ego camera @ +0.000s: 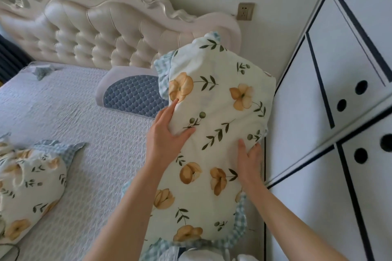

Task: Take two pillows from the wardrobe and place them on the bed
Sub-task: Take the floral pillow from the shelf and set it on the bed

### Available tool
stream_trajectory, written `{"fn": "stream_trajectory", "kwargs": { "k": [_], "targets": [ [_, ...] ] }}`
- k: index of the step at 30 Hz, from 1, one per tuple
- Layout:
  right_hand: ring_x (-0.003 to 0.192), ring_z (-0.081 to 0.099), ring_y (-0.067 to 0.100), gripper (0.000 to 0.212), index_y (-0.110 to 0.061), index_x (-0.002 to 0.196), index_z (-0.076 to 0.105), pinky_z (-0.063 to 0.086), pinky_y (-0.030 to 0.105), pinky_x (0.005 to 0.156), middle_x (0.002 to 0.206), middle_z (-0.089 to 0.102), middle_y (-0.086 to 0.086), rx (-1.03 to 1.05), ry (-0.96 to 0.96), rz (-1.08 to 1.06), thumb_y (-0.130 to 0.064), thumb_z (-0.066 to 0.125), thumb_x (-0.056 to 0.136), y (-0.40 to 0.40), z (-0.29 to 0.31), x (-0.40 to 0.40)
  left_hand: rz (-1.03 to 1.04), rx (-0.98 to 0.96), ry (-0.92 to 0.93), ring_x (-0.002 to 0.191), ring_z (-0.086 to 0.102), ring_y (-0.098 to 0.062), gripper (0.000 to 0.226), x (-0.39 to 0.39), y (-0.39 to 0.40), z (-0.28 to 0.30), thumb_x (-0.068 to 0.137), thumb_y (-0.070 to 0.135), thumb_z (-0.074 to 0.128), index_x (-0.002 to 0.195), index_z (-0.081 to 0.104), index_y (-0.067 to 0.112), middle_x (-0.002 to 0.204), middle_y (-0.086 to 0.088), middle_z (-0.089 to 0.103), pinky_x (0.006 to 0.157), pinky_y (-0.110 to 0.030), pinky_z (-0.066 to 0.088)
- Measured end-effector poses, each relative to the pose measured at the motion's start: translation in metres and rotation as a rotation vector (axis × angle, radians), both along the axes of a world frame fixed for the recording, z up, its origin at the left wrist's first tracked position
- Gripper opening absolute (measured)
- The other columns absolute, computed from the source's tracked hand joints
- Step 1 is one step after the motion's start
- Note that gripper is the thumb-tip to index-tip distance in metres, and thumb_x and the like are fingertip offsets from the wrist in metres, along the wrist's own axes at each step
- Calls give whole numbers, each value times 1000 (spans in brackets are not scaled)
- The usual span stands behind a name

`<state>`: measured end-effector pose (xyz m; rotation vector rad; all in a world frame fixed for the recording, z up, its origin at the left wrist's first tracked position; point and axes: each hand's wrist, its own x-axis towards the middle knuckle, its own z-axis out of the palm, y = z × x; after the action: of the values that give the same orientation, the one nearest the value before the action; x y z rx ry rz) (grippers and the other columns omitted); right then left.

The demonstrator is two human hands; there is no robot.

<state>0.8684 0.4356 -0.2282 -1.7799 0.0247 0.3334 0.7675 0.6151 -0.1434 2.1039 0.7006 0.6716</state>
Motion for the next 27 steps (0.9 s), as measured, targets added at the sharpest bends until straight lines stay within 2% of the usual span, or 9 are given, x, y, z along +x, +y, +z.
{"fn": "stream_trajectory", "kwargs": {
  "k": [4,8,10,13,17,20,23,25,27],
  "targets": [
    [131,34,23,65,-14,146,21,29,33,106,145,33,8,-17,7,10,-45,47,95,27,-5,35,25,7,-8,103,44,26,77,39,25,-3,69,43,84,137,47,45,123,24,55,81,-6,36],
    [129,40,27,63,-9,142,28,34,47,110,141,40,11,-41,-4,45,-44,49,94,49,-9,75,80,-8,-35,103,45,26,76,73,47,-8,69,37,85,135,50,44,123,23,57,84,-4,36],
    [129,40,26,62,-9,141,28,34,42,110,141,40,10,-25,-8,72,-43,50,94,64,-9,98,110,-3,-47,105,45,25,75,90,58,-10,69,36,86,136,51,42,123,23,57,83,-1,35],
    [130,36,24,61,-11,141,27,32,38,108,140,38,7,-32,-16,118,-43,49,94,88,-11,133,158,3,-58,106,47,23,75,120,77,-13,69,36,86,135,52,41,124,21,57,86,-7,37],
    [123,34,11,60,-20,144,22,29,29,102,133,34,-5,13,5,213,-46,44,96,116,-20,184,211,21,-7,103,47,24,75,167,103,-12,70,38,85,135,48,46,120,27,55,83,-9,37],
    [125,36,12,56,-16,143,26,30,28,102,134,37,-5,-10,13,286,-42,44,97,130,-25,221,217,71,71,102,53,7,72,202,118,-11,72,38,82,134,48,47,124,24,57,87,-24,46],
    [129,39,23,56,-11,143,27,35,35,105,142,39,11,-122,11,427,-34,48,96,146,-21,261,207,157,109,106,56,-2,70,231,136,-13,75,35,81,135,47,45,126,22,58,93,-35,46],
    [124,37,18,64,-12,148,18,33,28,99,146,29,13,-235,-73,507,-29,51,96,162,-6,287,190,215,148,104,56,-2,69,246,148,-18,74,31,82,134,50,44,126,21,58,89,-32,45],
    [125,39,20,67,-15,149,17,33,26,100,143,28,11,-277,-309,580,-25,54,94,182,19,309,164,297,213,105,59,-9,67,257,159,-24,74,29,83,134,54,41,127,16,59,83,-29,43]
  ]
}}
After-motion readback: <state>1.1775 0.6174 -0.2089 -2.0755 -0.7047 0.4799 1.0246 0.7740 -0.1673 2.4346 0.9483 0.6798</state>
